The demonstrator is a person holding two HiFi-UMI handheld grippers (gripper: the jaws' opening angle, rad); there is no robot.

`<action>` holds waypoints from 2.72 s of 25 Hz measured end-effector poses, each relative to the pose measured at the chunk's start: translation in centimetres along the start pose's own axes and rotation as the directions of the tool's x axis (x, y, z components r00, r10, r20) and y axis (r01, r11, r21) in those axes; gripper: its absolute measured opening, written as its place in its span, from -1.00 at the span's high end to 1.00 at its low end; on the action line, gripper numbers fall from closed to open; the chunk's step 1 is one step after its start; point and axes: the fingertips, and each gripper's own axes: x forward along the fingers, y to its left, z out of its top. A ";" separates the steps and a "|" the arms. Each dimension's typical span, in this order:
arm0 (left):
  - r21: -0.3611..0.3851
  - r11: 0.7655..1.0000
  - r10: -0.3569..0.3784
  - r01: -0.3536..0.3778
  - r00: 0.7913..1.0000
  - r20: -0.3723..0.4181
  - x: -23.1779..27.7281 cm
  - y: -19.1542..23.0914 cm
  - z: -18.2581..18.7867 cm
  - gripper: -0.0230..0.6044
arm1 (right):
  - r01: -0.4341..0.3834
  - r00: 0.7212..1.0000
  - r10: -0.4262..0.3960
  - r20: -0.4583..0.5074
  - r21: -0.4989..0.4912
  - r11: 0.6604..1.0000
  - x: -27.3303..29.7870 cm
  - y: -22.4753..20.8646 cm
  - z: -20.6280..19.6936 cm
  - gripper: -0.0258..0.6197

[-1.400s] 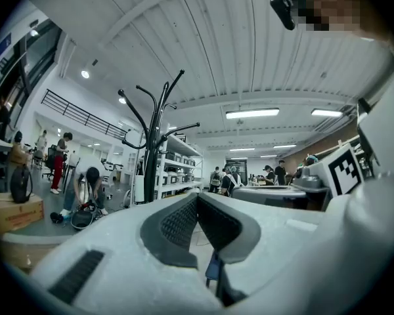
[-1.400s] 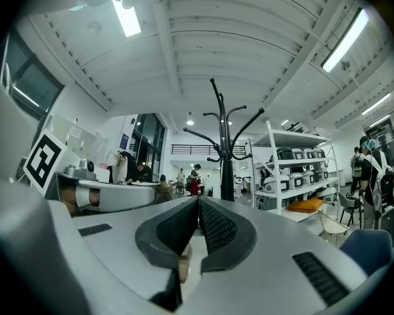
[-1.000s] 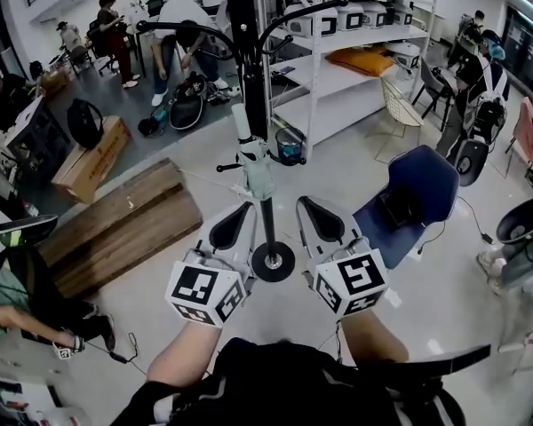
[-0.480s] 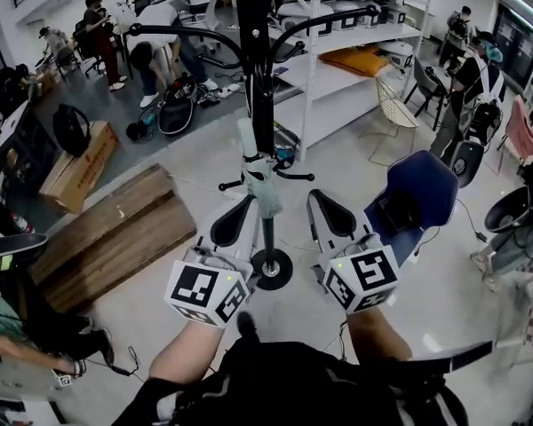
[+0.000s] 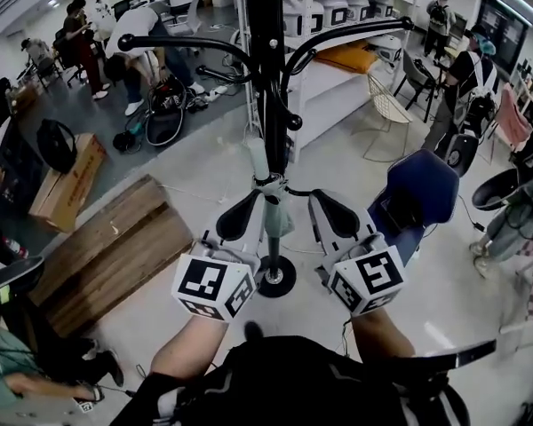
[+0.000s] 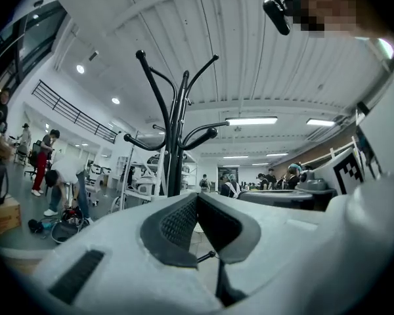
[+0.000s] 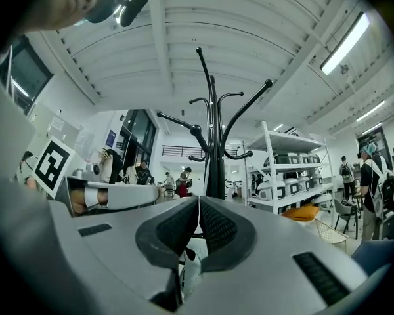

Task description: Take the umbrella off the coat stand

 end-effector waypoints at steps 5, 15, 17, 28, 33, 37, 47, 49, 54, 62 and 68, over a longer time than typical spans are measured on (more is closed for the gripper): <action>0.006 1.000 -0.003 0.003 0.999 0.036 1.5 2.6 -0.3 0.90 | 0.024 1.000 -0.024 -0.007 -0.030 0.999 2.2 0.1 -1.0 0.90; 0.003 0.998 -0.068 0.068 0.998 0.013 4.9 5.2 -0.7 0.90 | 0.084 0.996 -0.084 0.004 -0.022 0.996 5.0 -0.8 -1.4 0.90; -0.003 0.998 -0.055 0.055 0.998 0.017 5.3 5.6 -0.8 0.90 | 0.070 0.998 -0.070 -0.002 -0.025 0.997 5.5 -0.7 -1.5 0.90; 0.019 0.996 0.085 -0.085 0.996 0.013 7.4 4.9 -0.1 0.90 | -0.035 0.999 0.035 0.006 -0.020 0.999 5.0 -3.5 -0.7 0.90; 0.029 0.991 0.131 -0.132 0.991 0.010 8.9 4.6 0.0 0.67 | -0.073 0.997 0.073 0.016 -0.007 0.997 4.7 -5.2 -0.6 0.90; 0.041 0.986 0.160 -0.160 0.987 -0.012 9.7 4.7 -0.3 0.58 | -0.101 0.995 0.101 0.021 0.002 0.995 4.6 -5.9 -0.7 0.90; 0.084 0.973 0.222 -0.217 0.974 -0.055 11.6 6.2 -0.8 0.57 | -0.129 0.991 0.129 0.029 -0.004 0.992 5.0 -6.7 -1.1 0.90; 0.097 0.971 0.224 -0.217 0.972 -0.073 12.2 6.5 -1.0 0.57 | -0.132 0.991 0.132 0.022 -0.002 0.991 5.1 -6.6 -1.1 0.90; 0.127 0.965 0.240 -0.231 0.969 -0.061 11.9 7.2 -1.3 0.63 | -0.128 0.992 0.128 0.012 -0.002 0.992 5.2 -6.4 -1.9 0.90; 0.145 0.971 0.204 -0.190 0.975 -0.087 12.1 7.1 -1.2 0.74 | -0.122 0.993 0.122 0.008 0.002 0.993 5.4 -6.7 -2.0 0.90; 0.145 0.978 0.164 -0.149 0.982 -0.093 12.1 7.2 -1.0 0.79 | -0.119 0.993 0.118 0.014 0.008 0.993 5.6 -6.6 -1.9 0.90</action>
